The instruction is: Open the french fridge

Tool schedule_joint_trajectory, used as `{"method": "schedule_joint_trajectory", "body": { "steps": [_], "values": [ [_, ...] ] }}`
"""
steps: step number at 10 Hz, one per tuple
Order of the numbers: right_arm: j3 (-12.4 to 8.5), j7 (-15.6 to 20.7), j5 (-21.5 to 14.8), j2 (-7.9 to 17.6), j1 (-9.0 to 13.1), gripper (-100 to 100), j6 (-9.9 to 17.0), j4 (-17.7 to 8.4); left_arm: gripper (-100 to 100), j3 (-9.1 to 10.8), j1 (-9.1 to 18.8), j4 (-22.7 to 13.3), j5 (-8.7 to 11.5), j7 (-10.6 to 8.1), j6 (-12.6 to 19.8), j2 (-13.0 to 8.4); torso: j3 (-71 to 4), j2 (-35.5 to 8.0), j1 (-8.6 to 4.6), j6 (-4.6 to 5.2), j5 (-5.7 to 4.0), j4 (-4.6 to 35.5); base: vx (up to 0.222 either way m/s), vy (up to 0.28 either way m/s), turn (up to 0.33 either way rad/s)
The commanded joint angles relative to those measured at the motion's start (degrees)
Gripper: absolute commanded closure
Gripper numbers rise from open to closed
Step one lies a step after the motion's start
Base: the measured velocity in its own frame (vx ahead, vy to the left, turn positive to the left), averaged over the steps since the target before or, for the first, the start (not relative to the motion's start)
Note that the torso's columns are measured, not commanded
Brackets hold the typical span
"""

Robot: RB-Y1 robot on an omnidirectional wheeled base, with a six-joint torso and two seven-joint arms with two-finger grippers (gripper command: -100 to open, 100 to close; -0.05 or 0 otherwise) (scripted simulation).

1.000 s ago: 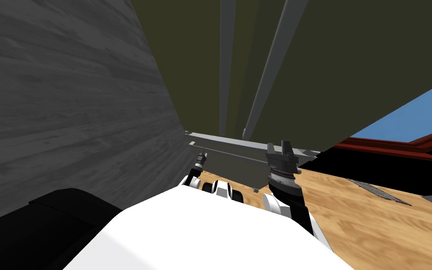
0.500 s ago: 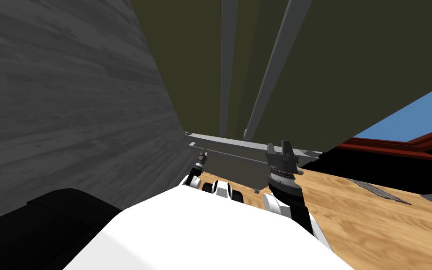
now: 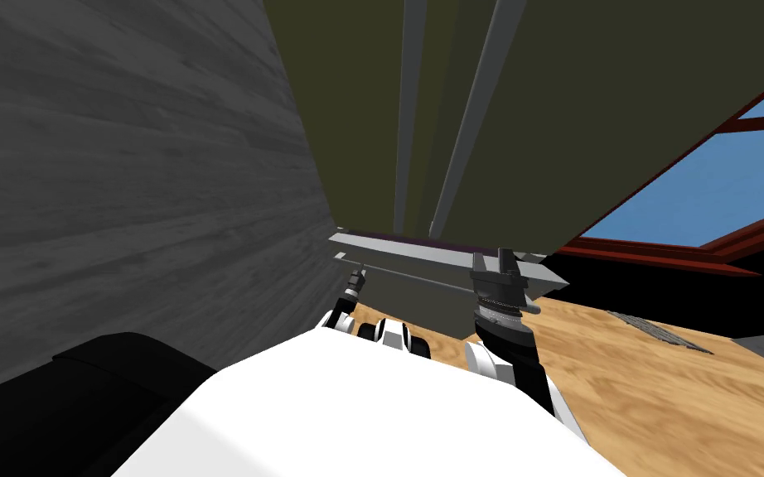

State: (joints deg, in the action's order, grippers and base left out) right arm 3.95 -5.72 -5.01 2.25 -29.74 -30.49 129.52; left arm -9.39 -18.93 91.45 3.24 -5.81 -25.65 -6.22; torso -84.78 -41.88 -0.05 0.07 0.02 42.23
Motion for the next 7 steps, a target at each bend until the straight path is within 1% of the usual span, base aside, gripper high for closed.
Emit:
{"method": "schedule_joint_trajectory", "body": {
  "steps": [1,3,4,5,7],
  "values": [
    [0.0,0.0,0.0,0.0,0.0,0,0.0,0.0,100,-0.54,-1.1,0.9,0.0,-0.26,0.0,-0.4,0.1,-0.2,0.03,-0.04,0.01,0.0,-0.198,0.026,0.023],
    [0.0,0.0,0.0,0.0,0.0,0,0.0,0.0,100,-0.97,-2.0,1.6,0.0,-0.46,0.1,-0.7,0.3,-0.4,0.18,-0.08,0.08,-0.1,-0.201,0.035,0.010],
    [0.0,0.0,0.0,0.0,0.0,0,0.0,0.0,100,-0.85,-1.6,1.7,0.0,-0.30,0.0,-0.6,0.2,-0.4,0.19,-0.10,0.08,-0.1,-0.108,0.010,-0.001],
    [0.0,0.0,0.0,0.0,0.0,0,0.0,0.0,100,-1.23,-2.4,2.0,-0.1,-0.41,-0.1,-0.8,0.0,0.0,0.11,-0.08,0.02,0.0,-0.120,-0.006,0.024],
    [0.0,0.0,0.0,0.0,0.0,0,0.0,0.0,100,-1.53,-3.1,2.5,-0.1,-0.52,-0.3,-1.1,0.2,-0.4,0.10,-0.05,0.05,-0.1,-0.174,0.015,0.023]
  ]
}}
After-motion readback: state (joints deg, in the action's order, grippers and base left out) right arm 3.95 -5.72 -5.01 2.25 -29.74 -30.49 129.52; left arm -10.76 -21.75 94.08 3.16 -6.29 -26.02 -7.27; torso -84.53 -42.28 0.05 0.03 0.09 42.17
